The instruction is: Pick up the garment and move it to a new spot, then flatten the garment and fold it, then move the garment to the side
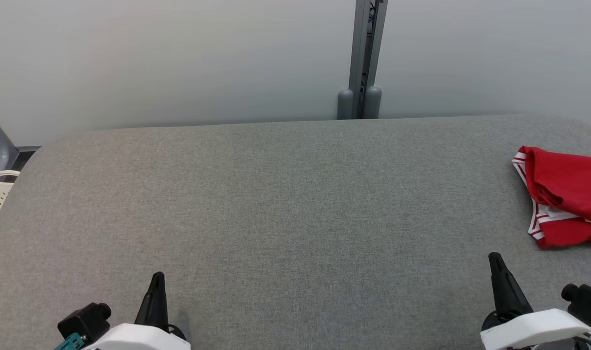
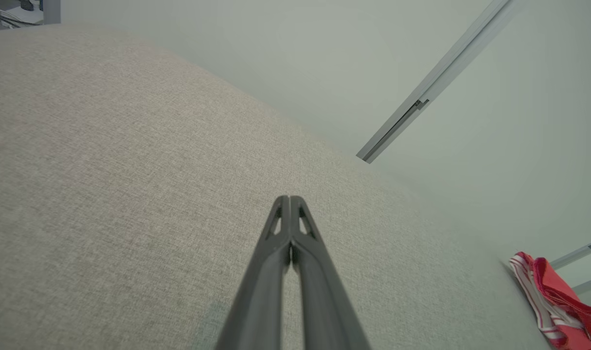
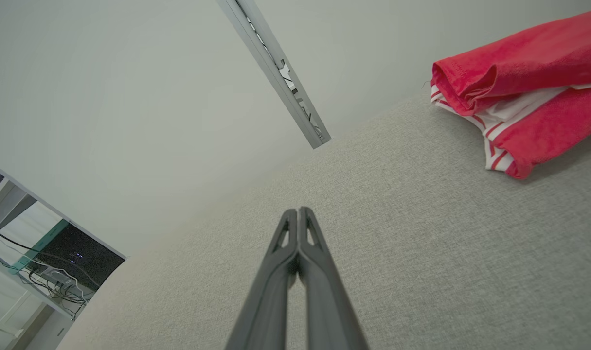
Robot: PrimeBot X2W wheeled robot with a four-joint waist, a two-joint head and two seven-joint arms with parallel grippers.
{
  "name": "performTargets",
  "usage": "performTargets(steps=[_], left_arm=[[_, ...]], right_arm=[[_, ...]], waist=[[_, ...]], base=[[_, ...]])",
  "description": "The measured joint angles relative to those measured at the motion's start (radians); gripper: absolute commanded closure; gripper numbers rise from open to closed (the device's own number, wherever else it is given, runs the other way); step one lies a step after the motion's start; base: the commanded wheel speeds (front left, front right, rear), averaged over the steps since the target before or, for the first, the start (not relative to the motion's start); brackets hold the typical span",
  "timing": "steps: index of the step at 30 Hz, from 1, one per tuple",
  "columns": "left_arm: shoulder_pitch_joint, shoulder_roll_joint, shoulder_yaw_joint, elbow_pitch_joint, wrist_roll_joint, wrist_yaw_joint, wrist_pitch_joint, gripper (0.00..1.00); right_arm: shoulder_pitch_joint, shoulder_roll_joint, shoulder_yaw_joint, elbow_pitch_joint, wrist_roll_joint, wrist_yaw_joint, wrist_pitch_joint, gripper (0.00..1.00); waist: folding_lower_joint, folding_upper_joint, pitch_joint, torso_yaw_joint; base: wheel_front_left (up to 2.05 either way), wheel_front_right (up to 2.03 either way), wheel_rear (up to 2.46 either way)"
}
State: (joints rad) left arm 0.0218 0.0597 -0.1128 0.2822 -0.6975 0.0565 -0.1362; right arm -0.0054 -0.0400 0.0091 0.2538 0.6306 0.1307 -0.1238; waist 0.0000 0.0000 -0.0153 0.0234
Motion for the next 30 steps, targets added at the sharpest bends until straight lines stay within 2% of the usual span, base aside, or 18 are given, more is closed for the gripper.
performTargets(steps=[30], left_arm=[[-0.048, -0.005, 0.086, -0.013, -0.352, -0.070, 0.097, 1.00]], right_arm=[[-0.035, -0.005, -0.041, -0.003, 0.380, 0.000, 0.084, 1.00]], waist=[[0.0000, 0.0000, 0.005, -0.007]], base=[[0.00, 0.00, 0.00]])
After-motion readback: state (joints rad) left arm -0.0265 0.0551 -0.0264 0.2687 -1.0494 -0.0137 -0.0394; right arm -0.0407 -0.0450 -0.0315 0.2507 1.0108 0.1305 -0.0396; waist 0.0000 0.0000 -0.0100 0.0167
